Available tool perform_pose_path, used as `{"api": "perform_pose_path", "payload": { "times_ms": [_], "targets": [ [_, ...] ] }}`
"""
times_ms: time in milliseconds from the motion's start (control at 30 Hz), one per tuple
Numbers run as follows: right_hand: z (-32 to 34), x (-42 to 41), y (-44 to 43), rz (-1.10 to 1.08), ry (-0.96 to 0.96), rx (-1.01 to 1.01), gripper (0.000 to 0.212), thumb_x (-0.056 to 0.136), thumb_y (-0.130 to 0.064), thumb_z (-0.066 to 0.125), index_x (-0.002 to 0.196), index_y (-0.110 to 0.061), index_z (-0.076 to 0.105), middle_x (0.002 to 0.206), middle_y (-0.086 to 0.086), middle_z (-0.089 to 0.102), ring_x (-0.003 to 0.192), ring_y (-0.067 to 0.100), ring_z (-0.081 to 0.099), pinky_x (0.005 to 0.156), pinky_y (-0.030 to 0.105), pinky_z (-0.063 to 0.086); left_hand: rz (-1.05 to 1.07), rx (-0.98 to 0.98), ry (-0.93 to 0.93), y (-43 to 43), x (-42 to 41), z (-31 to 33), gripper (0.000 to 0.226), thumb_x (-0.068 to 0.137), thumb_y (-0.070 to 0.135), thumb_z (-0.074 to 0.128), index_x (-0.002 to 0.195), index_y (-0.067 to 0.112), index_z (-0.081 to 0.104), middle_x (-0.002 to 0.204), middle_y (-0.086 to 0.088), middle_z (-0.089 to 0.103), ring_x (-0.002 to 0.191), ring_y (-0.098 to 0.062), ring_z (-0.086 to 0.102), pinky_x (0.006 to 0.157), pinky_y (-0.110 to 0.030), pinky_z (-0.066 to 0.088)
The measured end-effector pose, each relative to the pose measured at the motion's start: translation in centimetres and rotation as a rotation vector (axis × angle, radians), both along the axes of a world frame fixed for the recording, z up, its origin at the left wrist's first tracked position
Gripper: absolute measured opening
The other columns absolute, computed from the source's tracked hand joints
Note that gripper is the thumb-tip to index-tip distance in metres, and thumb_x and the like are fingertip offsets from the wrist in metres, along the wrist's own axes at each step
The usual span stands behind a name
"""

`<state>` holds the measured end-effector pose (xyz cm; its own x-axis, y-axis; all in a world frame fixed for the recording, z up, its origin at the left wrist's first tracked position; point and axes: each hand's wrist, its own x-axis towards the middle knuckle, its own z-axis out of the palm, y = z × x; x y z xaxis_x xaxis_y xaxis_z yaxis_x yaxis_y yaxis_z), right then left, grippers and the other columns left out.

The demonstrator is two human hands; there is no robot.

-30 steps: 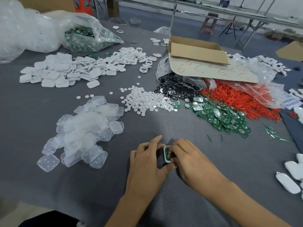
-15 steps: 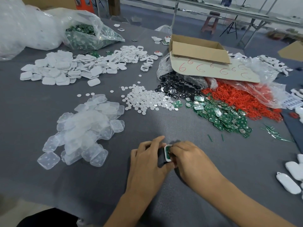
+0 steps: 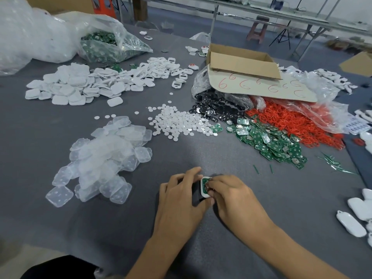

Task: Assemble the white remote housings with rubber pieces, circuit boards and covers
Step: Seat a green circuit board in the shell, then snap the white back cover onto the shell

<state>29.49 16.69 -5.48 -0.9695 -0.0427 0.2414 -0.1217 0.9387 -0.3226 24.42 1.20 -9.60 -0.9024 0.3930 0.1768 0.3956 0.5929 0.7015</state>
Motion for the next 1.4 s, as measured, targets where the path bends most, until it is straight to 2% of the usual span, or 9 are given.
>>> {"api": "perform_pose_path", "payload": {
  "times_ms": [367, 500, 600, 733, 900, 1000, 1167, 1300, 1400],
  "targets": [
    [1.3, 0.1, 0.4, -0.018, -0.011, -0.035, 0.026, 0.086, -0.007, 0.076, 0.110, -0.015, 0.077, 0.114, -0.003, 0.072, 0.102, 0.019, 0.069, 0.090, 0.028, 0.054, -0.029, 0.138, -0.127, -0.5, -0.2, 0.7, 0.084, 0.063, 0.062, 0.079, 0.140, 0.044, 0.049, 0.122, 0.041, 0.047, 0.123, 0.012, 0.041, 0.101, -0.017, 0.031],
    [2.8, -2.2, -0.3, -0.029, 0.023, -0.148, 0.027, 0.089, -0.013, 0.073, 0.114, -0.021, 0.074, 0.114, -0.010, 0.070, 0.104, 0.009, 0.065, 0.093, 0.016, 0.046, 0.167, 0.385, -0.103, -2.8, -1.5, 2.2, 0.052, 0.081, 0.022, 0.083, 0.126, 0.038, 0.062, 0.111, 0.020, 0.065, 0.107, 0.001, 0.061, 0.085, -0.016, 0.049],
    [3.3, -6.3, -3.5, -0.029, 0.008, -0.295, 0.031, 0.089, -0.015, 0.072, 0.119, -0.022, 0.072, 0.109, -0.007, 0.070, 0.096, 0.009, 0.067, 0.090, 0.023, 0.052, 0.349, 0.416, 0.021, -4.9, -4.7, 4.6, 0.029, 0.090, 0.014, 0.074, 0.114, 0.029, 0.067, 0.101, 0.011, 0.068, 0.091, -0.007, 0.066, 0.081, -0.028, 0.055],
    [3.6, -14.0, -9.3, -0.002, -0.071, -0.478, 0.027, 0.084, -0.013, 0.064, 0.110, -0.017, 0.072, 0.101, -0.001, 0.073, 0.090, 0.016, 0.067, 0.084, 0.037, 0.057, 0.432, 0.355, 0.033, -7.5, -11.0, 7.2, 0.020, 0.094, 0.013, 0.067, 0.111, 0.024, 0.067, 0.104, 0.009, 0.070, 0.091, -0.008, 0.067, 0.084, -0.027, 0.054],
    [3.0, -24.1, -15.0, -0.010, -0.067, -0.430, 0.017, 0.085, -0.011, 0.062, 0.101, -0.011, 0.068, 0.097, 0.008, 0.070, 0.088, 0.028, 0.062, 0.077, 0.029, 0.047, 0.564, 0.091, -0.005, -9.9, -20.7, 7.3, 0.029, 0.092, 0.003, 0.060, 0.119, 0.010, 0.068, 0.115, -0.006, 0.071, 0.105, -0.021, 0.065, 0.084, -0.019, 0.038],
    [1.9, -30.7, -16.6, -0.052, -0.113, -0.341, 0.028, 0.088, -0.008, 0.057, 0.114, -0.003, 0.065, 0.111, 0.015, 0.068, 0.106, 0.032, 0.062, 0.090, 0.038, 0.048, 0.619, 0.006, -0.093, -10.9, -26.8, 6.6, 0.029, 0.095, 0.003, 0.054, 0.122, 0.002, 0.066, 0.122, -0.017, 0.068, 0.114, -0.031, 0.062, 0.086, -0.031, 0.044],
    [-0.3, -38.4, -17.5, -0.200, -0.241, -0.191, 0.026, 0.093, -0.013, 0.052, 0.116, -0.008, 0.063, 0.128, 0.014, 0.055, 0.120, 0.033, 0.047, 0.096, 0.039, 0.046, 0.561, -0.140, -0.191, -11.6, -33.3, 5.0, 0.021, 0.097, 0.011, 0.056, 0.099, -0.004, 0.071, 0.102, -0.025, 0.071, 0.099, -0.039, 0.066, 0.085, -0.045, 0.053],
    [-0.3, -37.7, -16.4, -0.184, -0.138, -0.553, 0.014, 0.082, -0.003, 0.058, 0.087, -0.011, 0.069, 0.085, 0.006, 0.070, 0.083, 0.023, 0.064, 0.070, 0.029, 0.053, 0.559, 0.116, -0.161, -12.7, -32.8, 4.5, 0.009, 0.091, 0.005, 0.067, 0.086, 0.012, 0.070, 0.082, -0.003, 0.070, 0.077, -0.013, 0.065, 0.059, -0.019, 0.046],
    [1.7, -34.1, -14.0, -0.031, -0.069, -0.684, 0.015, 0.093, -0.011, 0.063, 0.081, -0.013, 0.073, 0.071, 0.001, 0.071, 0.069, 0.014, 0.067, 0.062, 0.026, 0.050, 0.437, 0.546, -0.244, -13.5, -29.4, 5.9, 0.009, 0.088, 0.004, 0.074, 0.093, 0.011, 0.077, 0.083, -0.007, 0.077, 0.077, -0.013, 0.072, 0.067, -0.015, 0.056]
  ]
}}
